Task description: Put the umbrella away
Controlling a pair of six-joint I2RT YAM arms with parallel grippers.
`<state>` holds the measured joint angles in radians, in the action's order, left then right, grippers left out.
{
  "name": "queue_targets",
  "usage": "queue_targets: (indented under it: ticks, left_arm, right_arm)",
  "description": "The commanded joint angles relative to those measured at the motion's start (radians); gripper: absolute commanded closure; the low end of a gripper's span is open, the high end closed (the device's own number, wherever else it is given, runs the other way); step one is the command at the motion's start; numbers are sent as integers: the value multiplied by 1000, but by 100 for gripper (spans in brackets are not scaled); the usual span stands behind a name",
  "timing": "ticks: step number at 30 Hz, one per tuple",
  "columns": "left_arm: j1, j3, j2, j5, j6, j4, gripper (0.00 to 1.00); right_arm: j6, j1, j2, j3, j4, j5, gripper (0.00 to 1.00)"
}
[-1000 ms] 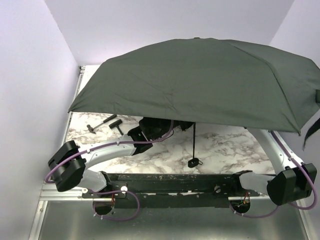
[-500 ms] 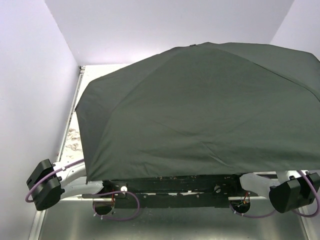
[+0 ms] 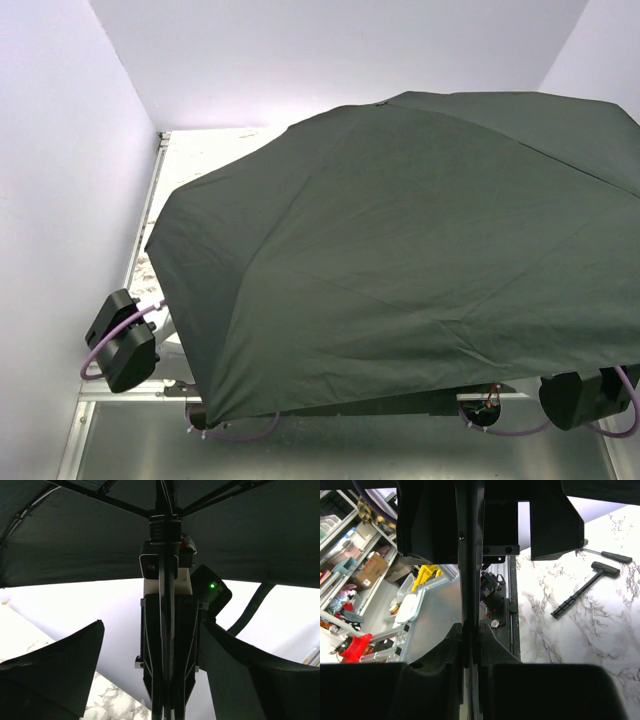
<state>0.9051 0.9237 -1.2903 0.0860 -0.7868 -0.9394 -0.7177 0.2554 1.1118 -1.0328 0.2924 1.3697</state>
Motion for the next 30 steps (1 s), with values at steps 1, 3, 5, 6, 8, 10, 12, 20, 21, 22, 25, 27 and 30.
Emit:
queue_targets:
  ticks: [1, 3, 5, 6, 8, 10, 12, 20, 21, 22, 25, 27, 30]
  left_arm:
    - [-2, 61, -50, 72, -51, -14, 27]
    - [-1, 70, -67, 96, -70, -30, 31]
    - [-1, 77, -78, 108, -85, -43, 34]
    - [0, 81, -82, 112, -89, -43, 36]
    - [0, 88, -87, 116, -93, -38, 42]
    - [0, 95, -92, 121, -101, -38, 44]
    - [0, 96, -92, 118, -110, -39, 44]
    - [-12, 98, -66, 32, -136, -14, 44]
    - [-12, 107, -69, 27, -139, -5, 47]
    - [-12, 112, -72, 23, -144, 1, 52]
    - [-11, 122, -81, 2, -150, 7, 61]
    - [-12, 128, -85, -13, -151, 14, 69]
    - [-12, 138, -81, -56, -148, 44, 100]
  right_arm:
    - [80, 7, -29, -8, -29, 11, 99]
    - [119, 7, -30, -14, -75, 0, 99]
    - [158, 7, -30, -22, -118, -12, 99]
    - [174, 7, -29, -24, -137, -19, 100]
    - [206, 7, -30, -30, -173, -35, 99]
    - [250, 7, -29, -39, -224, -56, 99]
    - [291, 7, -30, -49, -268, -76, 99]
    - [343, 7, -29, -61, -339, -113, 99]
    - [343, 7, -29, -61, -338, -113, 99]
    - [344, 7, -30, -62, -340, -114, 99]
    - [357, 6, -33, -66, -353, -119, 99]
    - [372, 7, -34, -70, -370, -126, 99]
    - [409, 7, -35, -77, -408, -151, 99]
